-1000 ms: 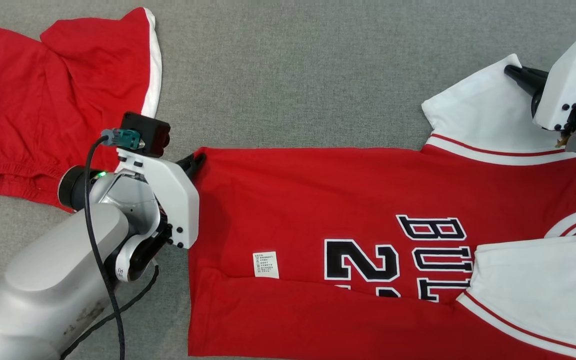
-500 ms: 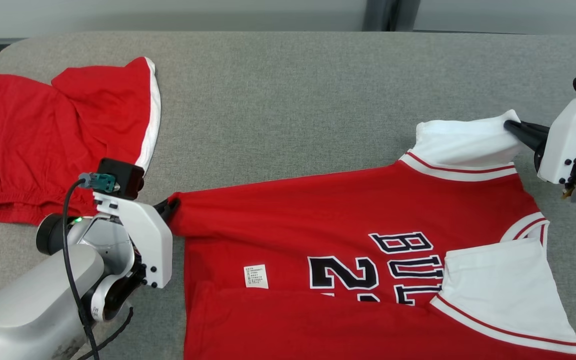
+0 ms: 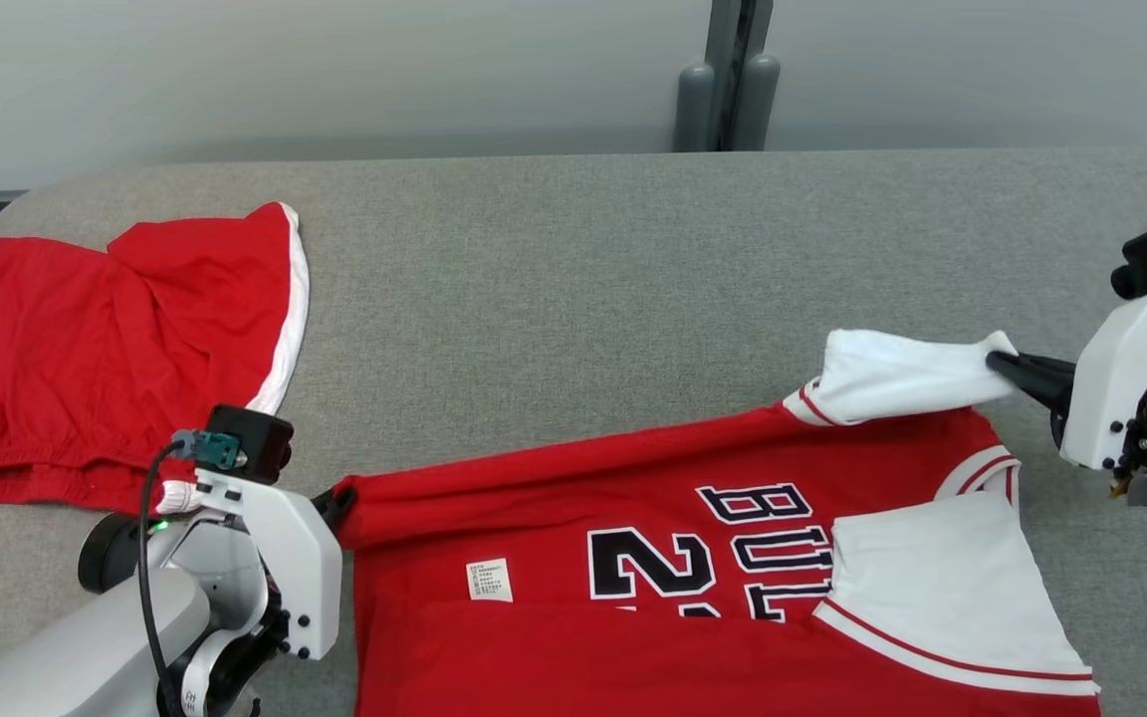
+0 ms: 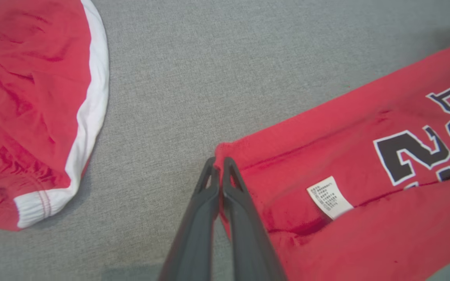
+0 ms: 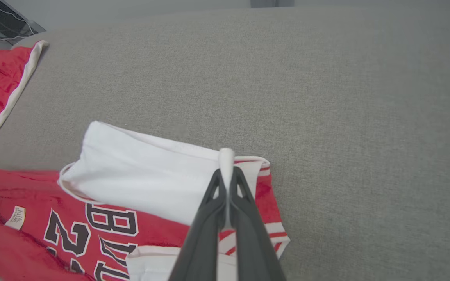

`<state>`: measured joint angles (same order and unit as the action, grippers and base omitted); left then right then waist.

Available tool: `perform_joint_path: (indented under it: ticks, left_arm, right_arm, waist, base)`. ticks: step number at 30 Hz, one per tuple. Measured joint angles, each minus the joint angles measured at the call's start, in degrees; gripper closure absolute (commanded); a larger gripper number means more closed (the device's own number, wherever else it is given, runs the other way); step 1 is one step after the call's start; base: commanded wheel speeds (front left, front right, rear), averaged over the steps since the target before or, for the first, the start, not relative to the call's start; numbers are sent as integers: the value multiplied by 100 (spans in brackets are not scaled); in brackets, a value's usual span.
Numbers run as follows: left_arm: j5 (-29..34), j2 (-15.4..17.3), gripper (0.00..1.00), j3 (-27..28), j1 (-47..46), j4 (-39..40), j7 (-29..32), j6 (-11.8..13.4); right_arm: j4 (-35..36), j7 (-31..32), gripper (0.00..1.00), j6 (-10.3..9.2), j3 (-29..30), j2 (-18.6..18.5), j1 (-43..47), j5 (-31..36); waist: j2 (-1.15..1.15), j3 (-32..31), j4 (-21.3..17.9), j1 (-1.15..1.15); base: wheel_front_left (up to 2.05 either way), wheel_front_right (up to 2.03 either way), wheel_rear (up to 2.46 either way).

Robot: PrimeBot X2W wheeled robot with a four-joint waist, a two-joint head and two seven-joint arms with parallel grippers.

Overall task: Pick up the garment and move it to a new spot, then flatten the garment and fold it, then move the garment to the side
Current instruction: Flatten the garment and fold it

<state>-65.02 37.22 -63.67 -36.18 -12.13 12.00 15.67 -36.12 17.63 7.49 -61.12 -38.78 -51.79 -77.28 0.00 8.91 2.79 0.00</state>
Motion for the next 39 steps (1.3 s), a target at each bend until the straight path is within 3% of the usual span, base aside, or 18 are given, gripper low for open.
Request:
perform_joint_path:
  ticks: [15,31,39]
  left_arm:
    - [3,281,100,-210,328,283,110,136]
    - [22,278,100,-287,442,266,101,137]
    - [0,434,100,-270,654,606,57,343]
  right_arm:
    - [552,202,100,1,-300,-390,588,-346]
    - [1173,30,100,0,-196,-794,1147,-751]
    - [1352,5,100,0,-201,-872,1382,-842]
  waist:
    - [0,-107,-251,0]
    - [0,-194,-227,0]
    - [0,-240,-289,0]
  base:
    - [0,0,0]
    - [0,0,0]
    - [0,0,0]
